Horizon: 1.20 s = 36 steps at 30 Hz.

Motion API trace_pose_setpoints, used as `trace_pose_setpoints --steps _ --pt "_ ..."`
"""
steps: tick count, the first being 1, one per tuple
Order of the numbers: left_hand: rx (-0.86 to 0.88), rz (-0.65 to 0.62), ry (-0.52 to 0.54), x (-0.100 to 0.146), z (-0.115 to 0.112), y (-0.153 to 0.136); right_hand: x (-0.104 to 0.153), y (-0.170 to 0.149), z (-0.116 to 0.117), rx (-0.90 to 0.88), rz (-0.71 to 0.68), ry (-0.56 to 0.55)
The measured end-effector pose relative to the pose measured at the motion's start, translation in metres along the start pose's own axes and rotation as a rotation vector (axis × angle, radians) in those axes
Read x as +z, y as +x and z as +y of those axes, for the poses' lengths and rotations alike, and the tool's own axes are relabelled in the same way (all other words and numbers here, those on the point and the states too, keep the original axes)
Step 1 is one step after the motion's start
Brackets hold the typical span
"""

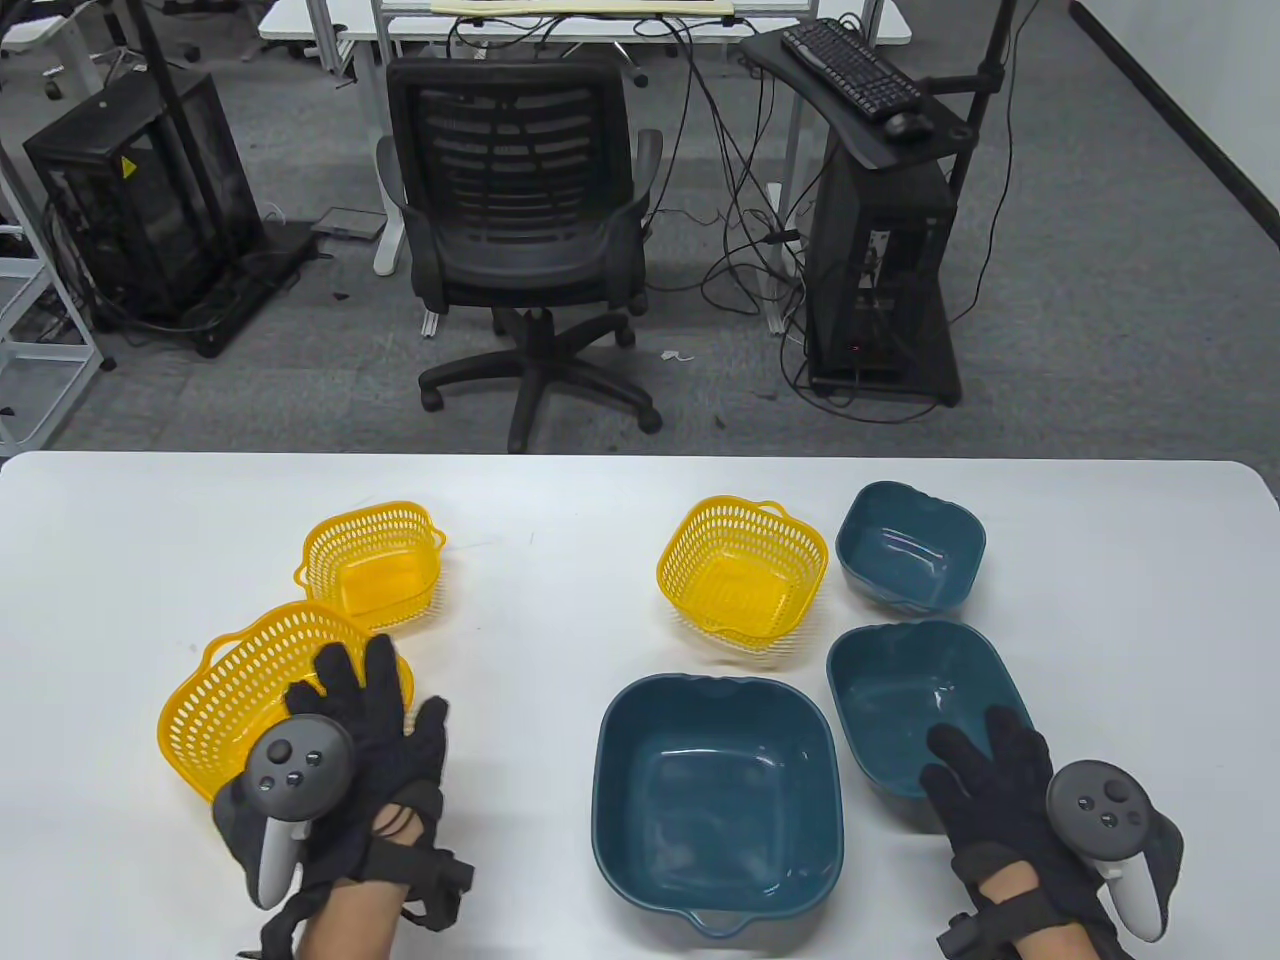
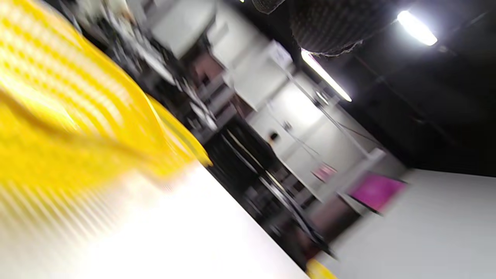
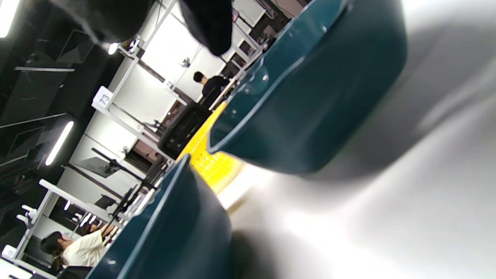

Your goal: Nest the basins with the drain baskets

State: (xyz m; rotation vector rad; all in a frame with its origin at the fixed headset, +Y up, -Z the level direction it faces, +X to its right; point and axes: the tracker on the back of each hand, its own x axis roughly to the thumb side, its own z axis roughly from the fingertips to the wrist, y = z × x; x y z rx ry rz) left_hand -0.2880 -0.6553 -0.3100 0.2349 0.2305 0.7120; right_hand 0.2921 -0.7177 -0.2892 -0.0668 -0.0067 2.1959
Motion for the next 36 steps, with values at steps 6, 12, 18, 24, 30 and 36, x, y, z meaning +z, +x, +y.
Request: trace_pose_setpoints --steps 6,12,18,24,30,36 --pt "-0.026 0.303 0.039 -0.021 0.012 -0.066 0.001 0.001 0.003 0.008 -0.008 0.016" --pt "0.093 0.506 0.042 -0.026 0.016 -0.123 0.002 0.000 0.003 -0.005 -0.016 0.016" --pt "0.246 0.565 0.012 -0.029 0.009 -0.144 0.001 0.001 0.003 -0.004 -0.018 0.019" --pt "0.304 0.602 0.047 -0.029 0.013 -0.152 0.002 0.001 0.003 -0.006 -0.018 0.014" --pt "0.362 0.616 0.059 -0.028 0.015 -0.157 0.002 0.002 0.003 -0.004 -0.020 0.016" --pt "0.380 0.606 0.087 -0.025 0.019 -0.155 0.002 0.002 0.003 -0.006 -0.020 0.017"
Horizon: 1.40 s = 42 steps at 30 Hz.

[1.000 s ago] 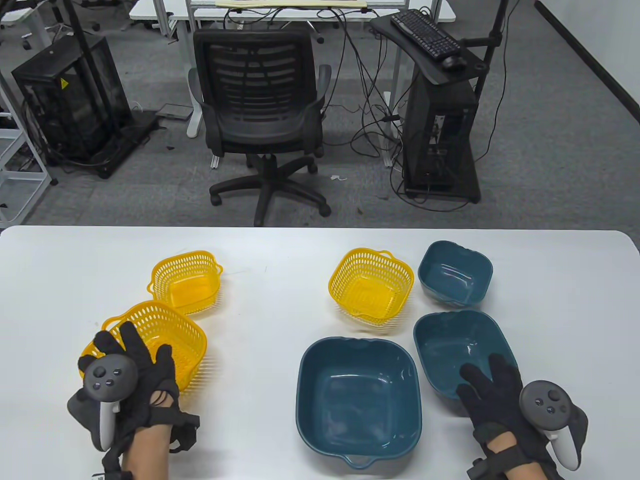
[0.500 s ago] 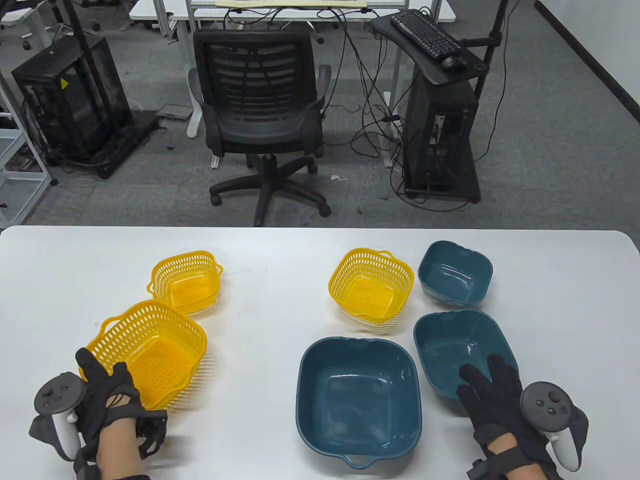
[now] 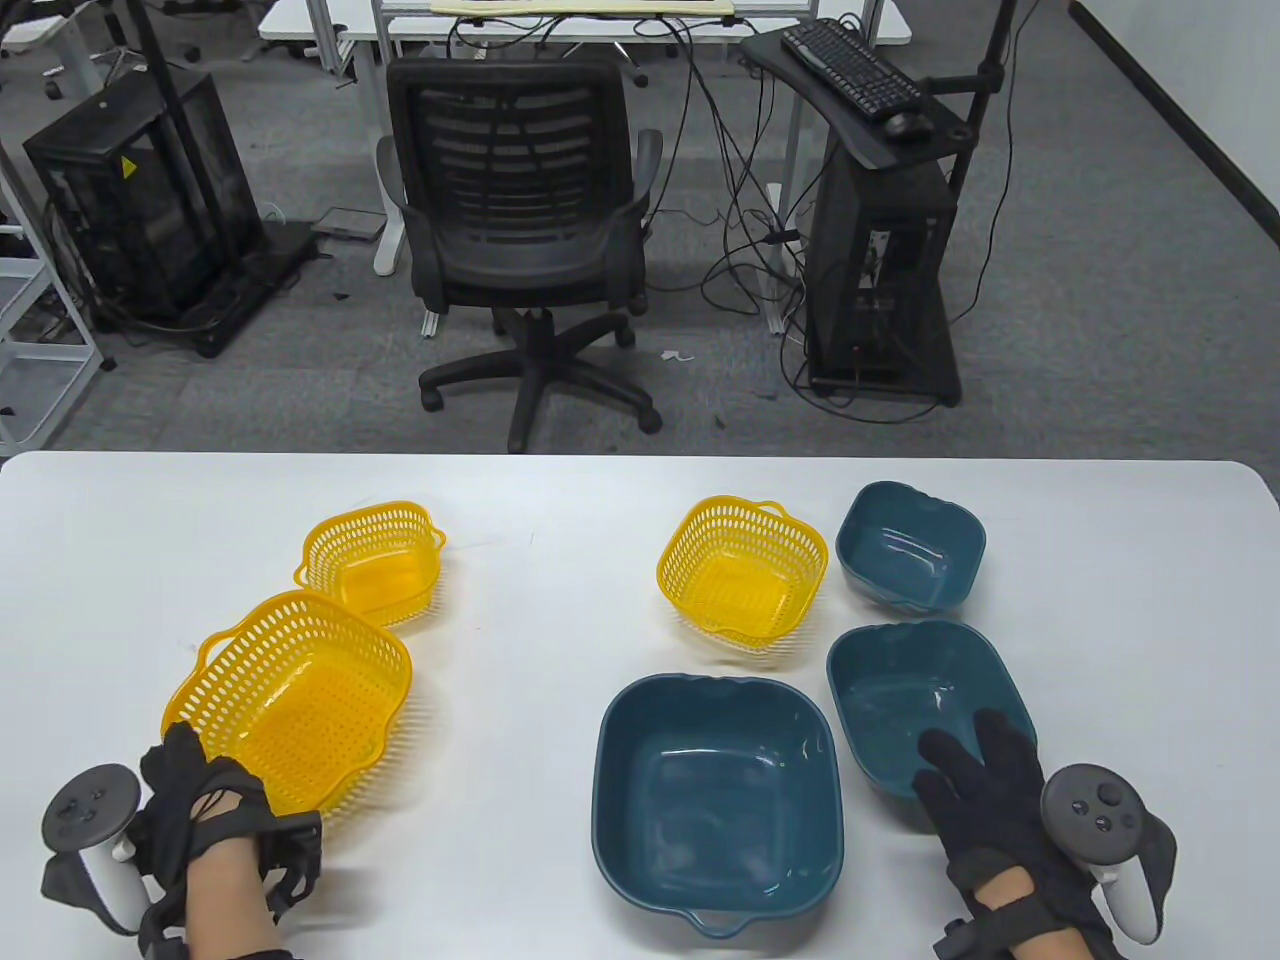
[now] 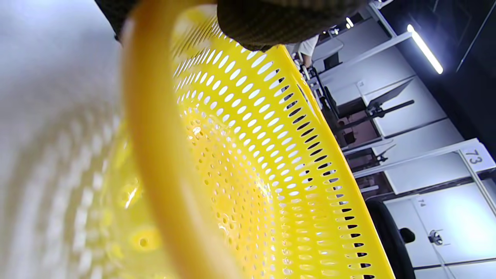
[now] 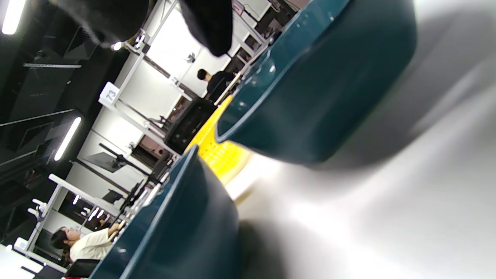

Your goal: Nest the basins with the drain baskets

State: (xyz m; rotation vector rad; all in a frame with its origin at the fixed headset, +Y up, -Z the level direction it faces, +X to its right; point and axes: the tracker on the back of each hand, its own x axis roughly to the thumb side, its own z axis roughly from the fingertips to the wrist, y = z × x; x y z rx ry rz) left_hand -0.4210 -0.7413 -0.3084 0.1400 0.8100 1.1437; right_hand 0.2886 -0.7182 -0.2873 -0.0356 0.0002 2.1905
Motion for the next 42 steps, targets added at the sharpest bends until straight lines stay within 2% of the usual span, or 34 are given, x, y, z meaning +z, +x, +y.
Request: trace_pose_setpoints --steps 4,7,11,13,18,20,25,28,32,42 --pt "0.009 -0.035 0.011 0.006 0.003 0.008 0.000 0.000 -0.001 -0.001 0.000 -0.004" --pt "-0.011 -0.120 0.001 0.020 0.002 0.028 0.000 0.000 -0.001 -0.004 -0.002 -0.008" --pt "0.000 -0.266 -0.074 0.045 -0.008 0.057 0.000 0.001 -0.002 -0.005 -0.005 -0.011" --pt "0.010 -0.341 -0.151 0.063 -0.017 0.072 0.000 0.001 -0.002 -0.005 -0.007 -0.011" --pt "0.022 -0.506 -0.404 0.113 -0.060 0.104 0.001 0.000 -0.002 -0.005 -0.005 -0.010" --pt "-0.012 -0.561 -0.529 0.137 -0.085 0.115 0.001 0.000 -0.002 -0.006 -0.003 -0.012" --pt "-0.122 -0.649 -0.706 0.184 -0.140 0.127 0.002 0.001 -0.004 -0.006 -0.002 -0.024" --pt "-0.222 -0.675 -0.739 0.199 -0.166 0.126 0.002 0.001 -0.006 -0.005 -0.001 -0.032" --pt "-0.345 -0.678 -0.724 0.206 -0.195 0.121 0.002 0.001 -0.007 -0.005 0.001 -0.036" --pt "-0.606 -0.702 -0.651 0.201 -0.222 0.111 0.002 0.001 -0.006 -0.003 -0.002 -0.024"
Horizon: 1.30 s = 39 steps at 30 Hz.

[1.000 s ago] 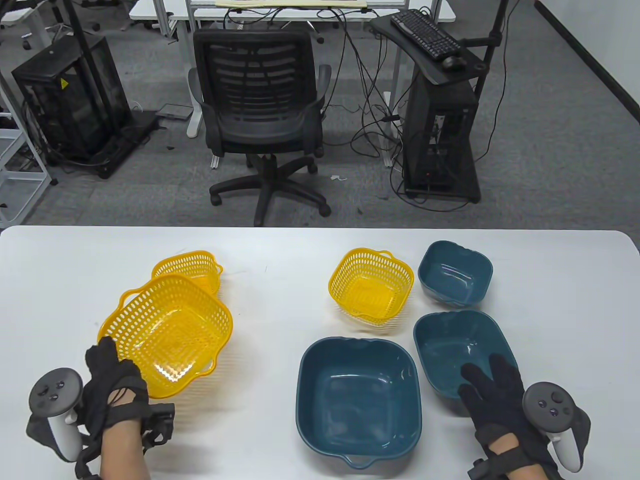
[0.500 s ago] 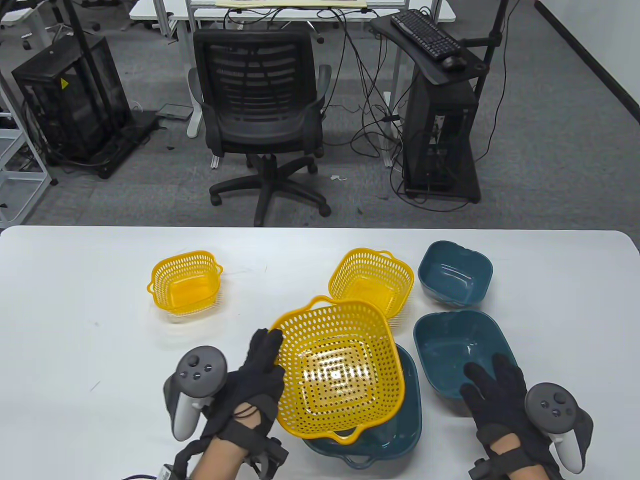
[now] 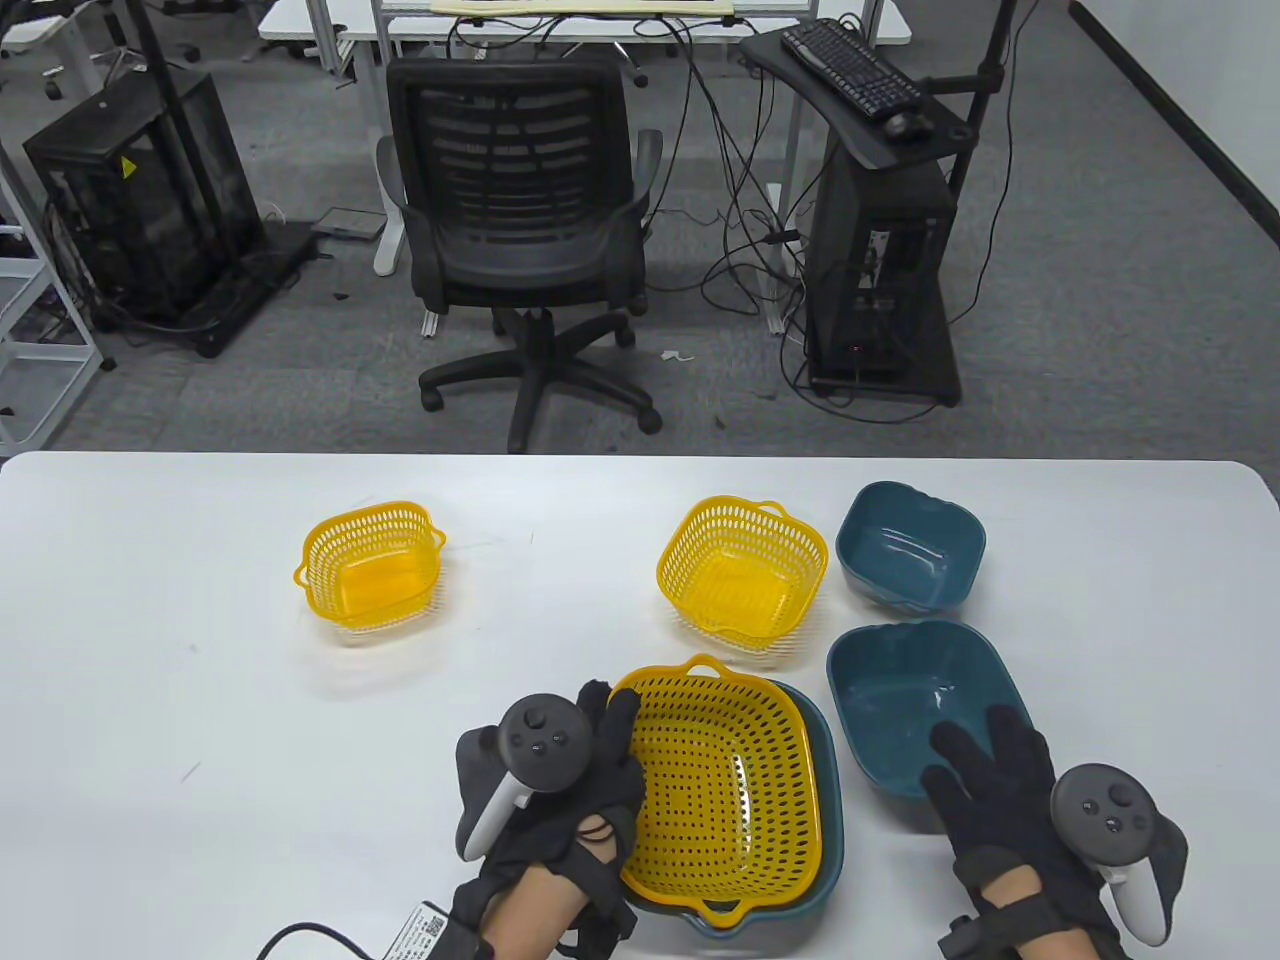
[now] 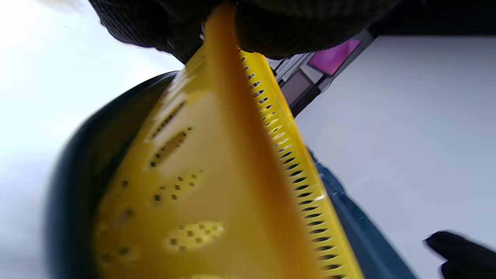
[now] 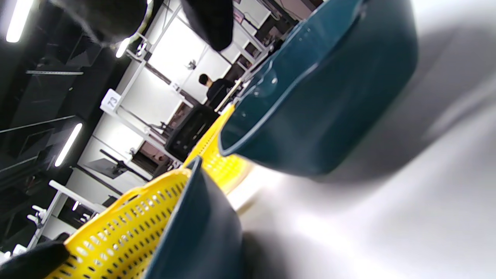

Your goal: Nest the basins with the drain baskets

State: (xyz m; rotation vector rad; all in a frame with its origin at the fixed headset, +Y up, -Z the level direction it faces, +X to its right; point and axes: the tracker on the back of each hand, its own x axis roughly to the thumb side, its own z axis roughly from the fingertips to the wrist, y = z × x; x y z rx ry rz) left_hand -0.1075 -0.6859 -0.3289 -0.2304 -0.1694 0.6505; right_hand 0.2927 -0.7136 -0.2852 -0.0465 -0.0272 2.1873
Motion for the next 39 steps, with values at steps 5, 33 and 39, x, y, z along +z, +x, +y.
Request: trace_pose_setpoints --steps 5,33,39 --pt "-0.087 0.035 -0.039 -0.011 -0.010 -0.009 0.000 0.001 0.001 -0.002 -0.004 0.002" --pt "-0.085 0.025 -0.131 -0.016 -0.022 -0.020 0.000 0.003 0.002 -0.010 0.001 0.012" --pt "-0.020 0.023 -0.096 -0.010 -0.009 -0.026 0.000 0.003 0.002 -0.010 0.002 0.012"
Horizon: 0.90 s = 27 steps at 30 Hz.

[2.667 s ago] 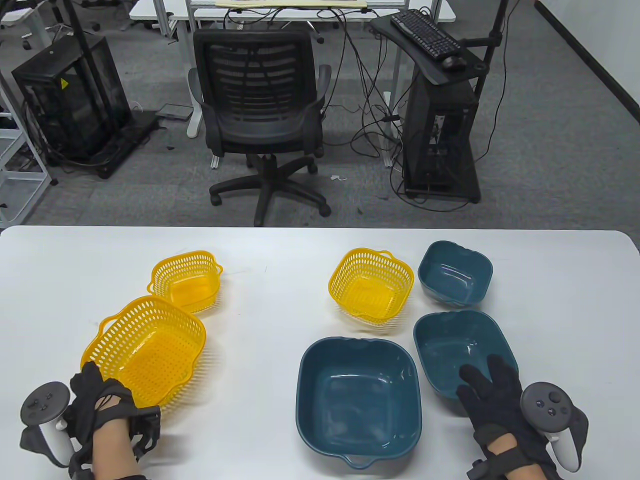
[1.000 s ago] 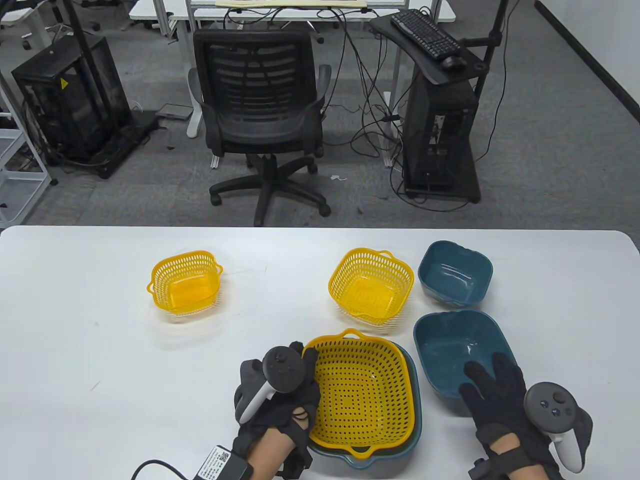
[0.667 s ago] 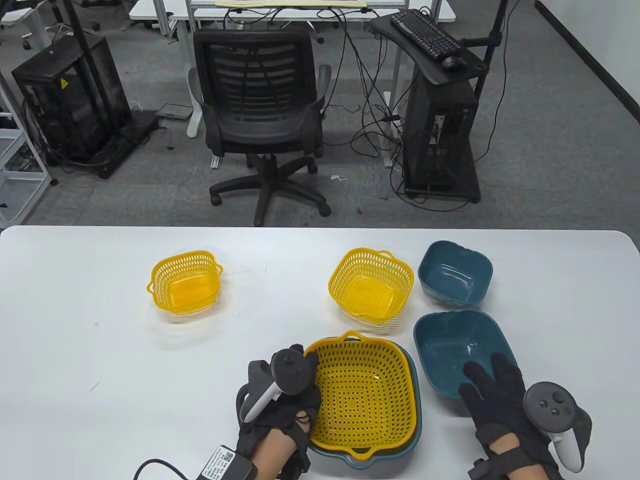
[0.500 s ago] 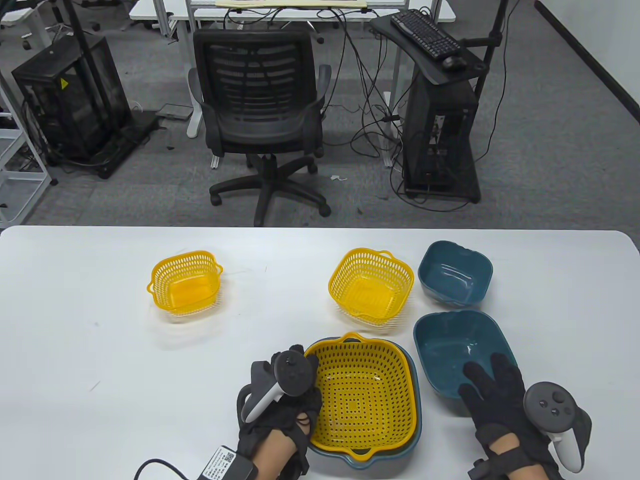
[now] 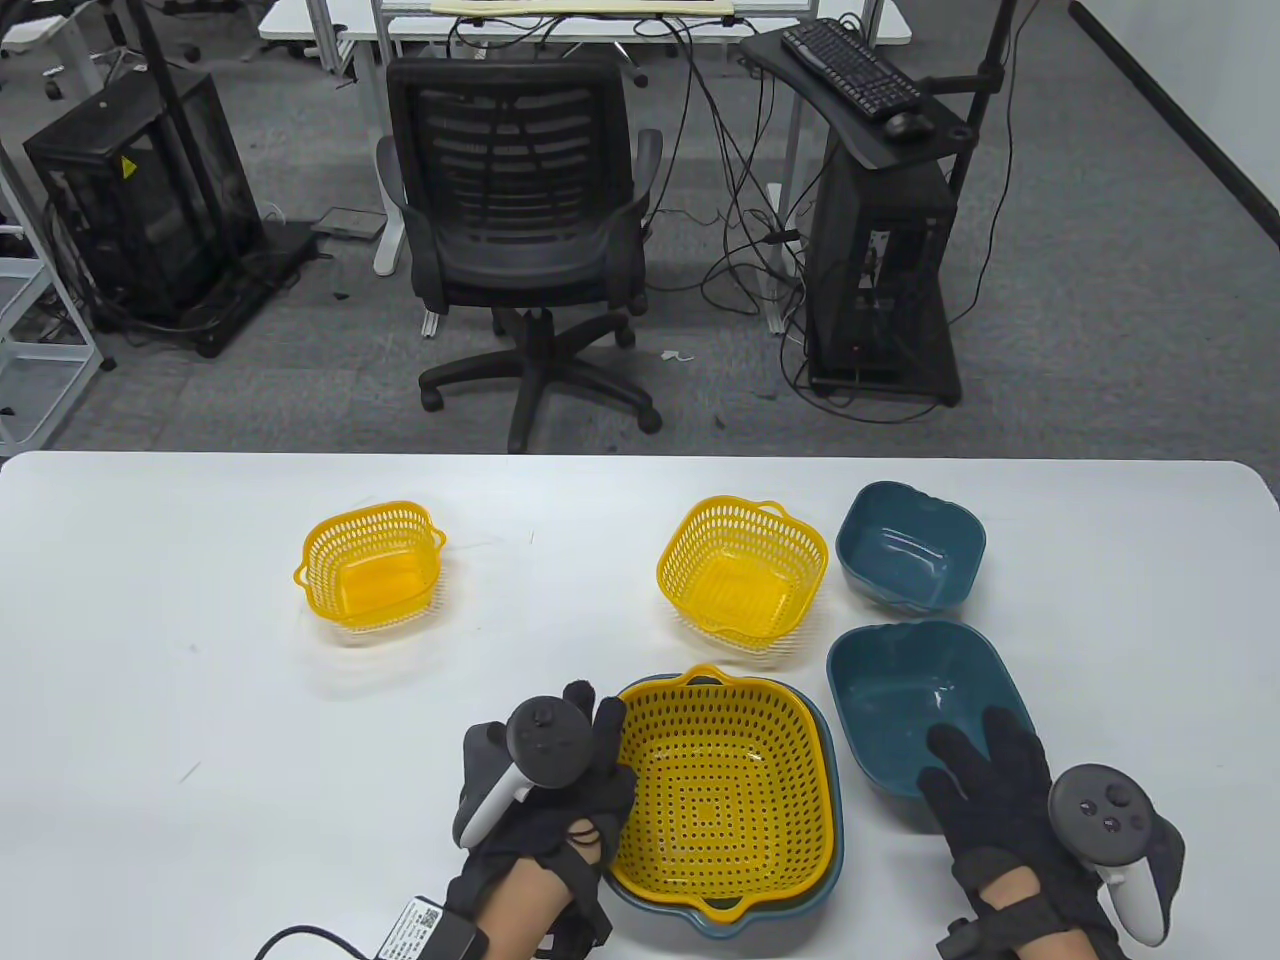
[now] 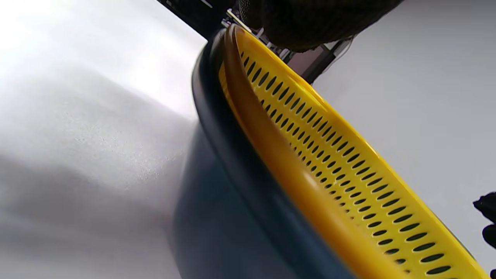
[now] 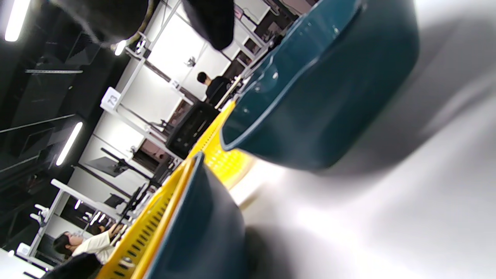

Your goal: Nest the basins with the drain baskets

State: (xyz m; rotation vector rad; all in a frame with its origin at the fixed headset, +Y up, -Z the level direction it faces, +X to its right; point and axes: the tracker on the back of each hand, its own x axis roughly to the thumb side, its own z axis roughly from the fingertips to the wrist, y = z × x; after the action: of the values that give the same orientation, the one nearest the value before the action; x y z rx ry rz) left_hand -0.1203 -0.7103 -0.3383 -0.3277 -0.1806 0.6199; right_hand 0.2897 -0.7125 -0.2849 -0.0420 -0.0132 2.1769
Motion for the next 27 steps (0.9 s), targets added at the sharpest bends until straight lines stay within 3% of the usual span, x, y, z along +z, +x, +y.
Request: trace_pose_setpoints --steps 11,16,21,27 --pt "0.093 0.036 0.013 0.011 0.016 -0.025 0.001 0.001 0.003 0.016 0.005 0.006" --pt "0.132 0.041 0.008 0.017 0.022 -0.034 -0.003 0.014 0.007 0.124 0.032 -0.006" --pt "0.180 0.035 0.019 0.019 0.030 -0.039 -0.021 0.065 0.000 0.243 -0.007 -0.076" --pt "0.218 0.042 0.024 0.021 0.036 -0.047 -0.090 0.146 0.011 0.439 0.028 -0.078"
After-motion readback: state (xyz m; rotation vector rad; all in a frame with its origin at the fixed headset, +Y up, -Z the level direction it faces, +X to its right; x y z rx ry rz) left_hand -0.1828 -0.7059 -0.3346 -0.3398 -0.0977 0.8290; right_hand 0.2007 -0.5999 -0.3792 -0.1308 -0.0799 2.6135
